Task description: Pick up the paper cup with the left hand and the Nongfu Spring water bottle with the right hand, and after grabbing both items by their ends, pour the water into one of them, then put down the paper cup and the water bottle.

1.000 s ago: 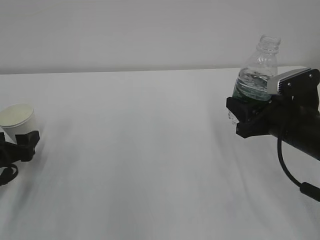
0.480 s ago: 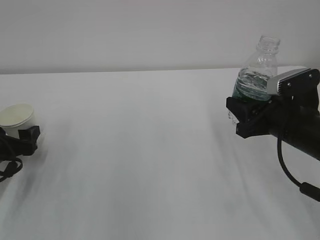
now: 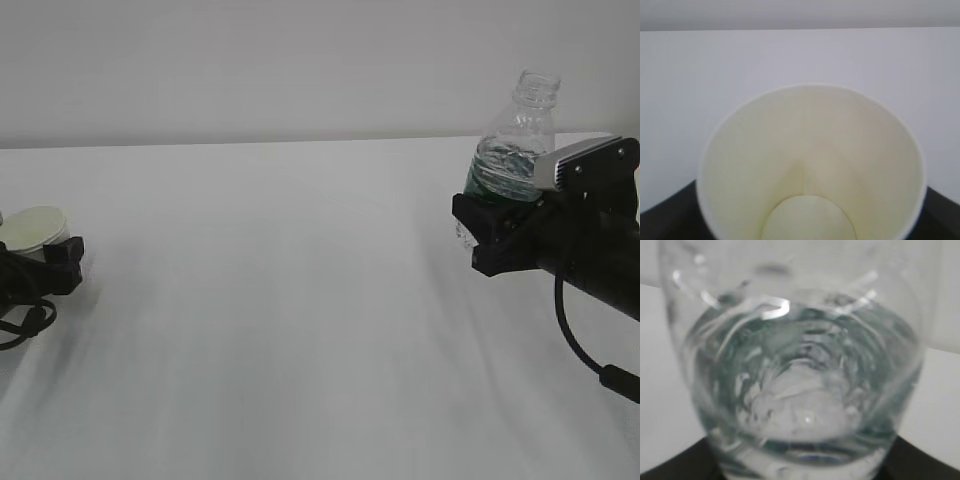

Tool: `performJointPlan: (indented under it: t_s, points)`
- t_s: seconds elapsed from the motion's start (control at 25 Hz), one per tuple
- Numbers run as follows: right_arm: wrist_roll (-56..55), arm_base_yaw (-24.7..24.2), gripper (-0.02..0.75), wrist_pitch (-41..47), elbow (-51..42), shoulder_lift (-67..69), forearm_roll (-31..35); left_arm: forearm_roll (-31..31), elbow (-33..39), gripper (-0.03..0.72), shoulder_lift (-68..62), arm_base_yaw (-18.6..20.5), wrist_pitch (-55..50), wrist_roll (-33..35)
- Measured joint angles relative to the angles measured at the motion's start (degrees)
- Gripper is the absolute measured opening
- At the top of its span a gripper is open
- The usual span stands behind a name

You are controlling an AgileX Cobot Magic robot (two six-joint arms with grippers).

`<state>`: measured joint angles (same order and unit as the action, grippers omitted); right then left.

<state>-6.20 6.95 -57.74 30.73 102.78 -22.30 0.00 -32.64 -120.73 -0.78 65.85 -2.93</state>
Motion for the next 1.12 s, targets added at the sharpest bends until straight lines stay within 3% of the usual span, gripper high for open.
performJointPlan:
  t_s: [0.68, 0.96, 1.12]
  points:
    - [2.07, 0.00, 0.374, -0.21, 0.00, 0.00, 0.00, 0.00, -0.48, 0.582, -2.25, 0.00, 0.00, 0.00]
    - [2.20, 0.00, 0.374, -0.21, 0.00, 0.00, 0.00, 2.50, -0.48, 0.454, -2.25, 0.00, 0.22, 0.00]
    - [2.20, 0.00, 0.374, -0.21, 0.00, 0.00, 0.00, 4.52, -0.48, 0.430, -2.25, 0.00, 0.21, 0.00]
